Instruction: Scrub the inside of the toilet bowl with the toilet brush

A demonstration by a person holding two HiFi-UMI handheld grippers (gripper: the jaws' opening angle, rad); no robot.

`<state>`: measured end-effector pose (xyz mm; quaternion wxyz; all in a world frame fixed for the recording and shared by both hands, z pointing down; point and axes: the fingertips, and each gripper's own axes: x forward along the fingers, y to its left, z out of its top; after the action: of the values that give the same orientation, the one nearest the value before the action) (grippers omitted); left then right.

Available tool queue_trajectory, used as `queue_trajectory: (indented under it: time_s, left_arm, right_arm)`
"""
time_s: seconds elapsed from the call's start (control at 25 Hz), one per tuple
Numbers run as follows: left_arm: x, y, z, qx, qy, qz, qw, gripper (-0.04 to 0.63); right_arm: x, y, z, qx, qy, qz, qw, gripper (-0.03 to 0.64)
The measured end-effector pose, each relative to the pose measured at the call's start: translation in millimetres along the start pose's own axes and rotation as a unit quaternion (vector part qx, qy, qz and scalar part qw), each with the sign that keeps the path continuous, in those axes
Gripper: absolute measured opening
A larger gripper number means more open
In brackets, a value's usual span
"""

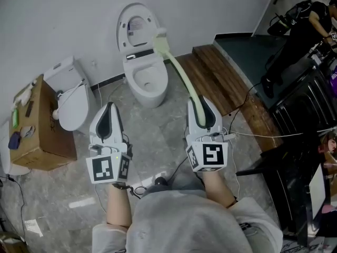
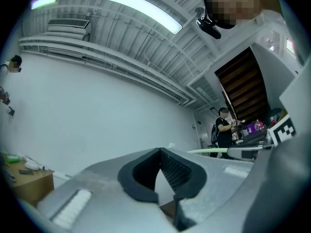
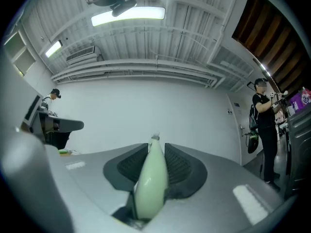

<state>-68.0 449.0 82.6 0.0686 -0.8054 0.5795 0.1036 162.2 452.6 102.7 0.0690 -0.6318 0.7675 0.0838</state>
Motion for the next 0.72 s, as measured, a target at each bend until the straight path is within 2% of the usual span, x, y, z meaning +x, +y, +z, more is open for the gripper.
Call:
queue_trajectory:
  time_s: [0.4,0.72]
  left_arm:
    - [27.3,27.3,-13.8,-0.004,0.003,-0.006,1.0,0.005]
    - [79.8,53.0,-25.8,0.006,0.001,0.002,1.0,0.005]
  right_arm:
    - [33.9,3.8,-13.0,-0.004,0.011,-0.008,1.0,0.106]
    - [96.3,-5.0,-26.8,-0.003,0.006,-0.003,1.0,0.106]
